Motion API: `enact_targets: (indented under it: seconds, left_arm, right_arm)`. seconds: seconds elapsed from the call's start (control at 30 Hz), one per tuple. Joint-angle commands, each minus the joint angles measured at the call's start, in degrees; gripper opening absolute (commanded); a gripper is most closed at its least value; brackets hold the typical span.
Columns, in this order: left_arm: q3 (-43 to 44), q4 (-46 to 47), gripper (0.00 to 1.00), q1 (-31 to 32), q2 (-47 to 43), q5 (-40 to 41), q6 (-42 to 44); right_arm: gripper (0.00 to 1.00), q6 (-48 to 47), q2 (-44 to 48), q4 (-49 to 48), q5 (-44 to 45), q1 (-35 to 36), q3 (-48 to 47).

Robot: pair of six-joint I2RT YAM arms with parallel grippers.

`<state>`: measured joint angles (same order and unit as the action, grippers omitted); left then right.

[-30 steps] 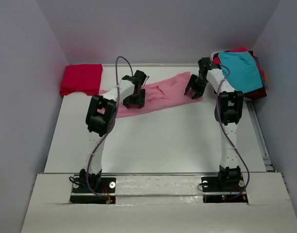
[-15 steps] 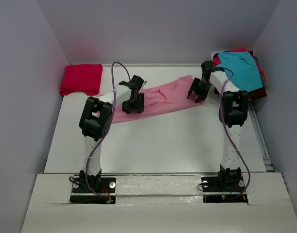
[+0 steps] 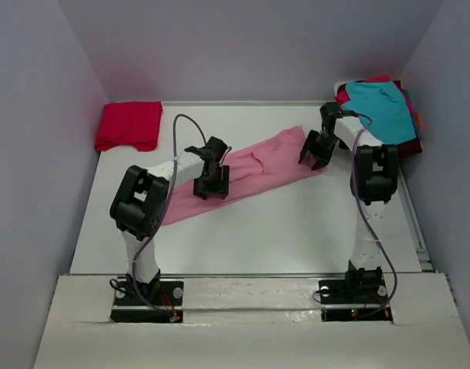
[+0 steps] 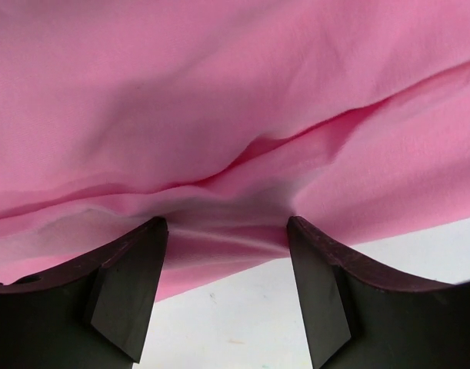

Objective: Fold and stack the t-shirts
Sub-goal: Fold the tshirt

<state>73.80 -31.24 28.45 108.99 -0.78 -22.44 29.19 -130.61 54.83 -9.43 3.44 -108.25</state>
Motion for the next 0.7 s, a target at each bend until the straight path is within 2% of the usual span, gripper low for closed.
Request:
enact_targets:
  seconds: [0.0,0.1,0.23,0.4,0.67]
  left_arm:
    - [-4.5,-5.3,0.76,2.8,-1.4,-3.3,-2.5]
    - [-3.8,-5.7,0.77,2.8,-1.9,-2.7,-2.7]
    - [2.4,-9.1,0.77,2.8,0.5,2.5,-1.5]
    - [8.5,-11.2,0.78,2.1,3.0,4.1,-0.1]
    - [16.9,-15.0,0.78,-1.6,7.0,7.9,2.0]
  right_arm:
    - [0.63,-1.9,-0.4,0.7,4.7,-1.2,0.8]
    - [0.63,-2.2,-2.6,2.1,4.7,-1.2,-2.8]
    - [0.63,-2.9,-6.5,4.1,5.0,-1.2,-10.2]
    - [0.64,-3.7,-12.7,8.0,5.2,-1.2,-22.0]
    - [0.64,-3.4,-16.9,6.3,0.6,-1.2,-24.9]
